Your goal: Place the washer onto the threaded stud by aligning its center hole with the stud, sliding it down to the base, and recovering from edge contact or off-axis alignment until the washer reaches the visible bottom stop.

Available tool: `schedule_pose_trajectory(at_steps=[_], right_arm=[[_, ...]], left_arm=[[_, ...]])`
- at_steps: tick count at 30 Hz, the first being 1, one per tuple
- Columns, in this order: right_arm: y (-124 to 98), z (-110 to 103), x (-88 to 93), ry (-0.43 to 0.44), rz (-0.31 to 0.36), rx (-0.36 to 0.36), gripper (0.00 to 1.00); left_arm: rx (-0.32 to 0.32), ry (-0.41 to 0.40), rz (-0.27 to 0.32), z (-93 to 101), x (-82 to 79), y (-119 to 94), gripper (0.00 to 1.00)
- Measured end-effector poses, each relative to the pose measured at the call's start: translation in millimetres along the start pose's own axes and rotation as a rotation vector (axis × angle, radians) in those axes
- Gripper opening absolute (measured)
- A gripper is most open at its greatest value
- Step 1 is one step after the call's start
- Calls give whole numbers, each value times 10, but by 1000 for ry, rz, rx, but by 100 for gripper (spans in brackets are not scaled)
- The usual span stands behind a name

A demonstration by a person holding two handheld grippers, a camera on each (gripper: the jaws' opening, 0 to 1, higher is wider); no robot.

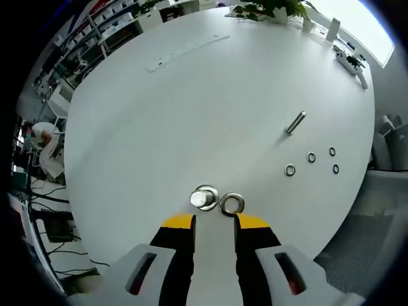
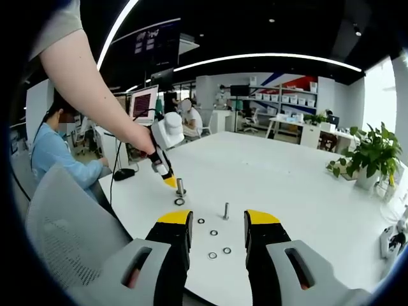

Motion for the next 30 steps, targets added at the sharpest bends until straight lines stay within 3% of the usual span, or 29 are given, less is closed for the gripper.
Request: schedule_pose_trajectory(at_steps=[5,17,30], right_arm=[[3,-3,4,0,-3,-3,34],[4,-3,10,-1,-5,-2,34],[4,1,5,0,-6,-1,34]], left_arm=[[4,-43,8,-18,39,23,23],[20,-227,62,60,96,192,26],[20,-335,84,71,112,300,26]])
Point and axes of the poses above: the point that each gripper's makers call its tool centre point, and the gripper's own axes: y roughly forward along the fingers, z roughly to its right, x roughly out of its underside, the point moved 6 cm from there along -y, roughly backward along the fingers, and after that the axes turned 11 degrees about x, right-handed, at the moved point
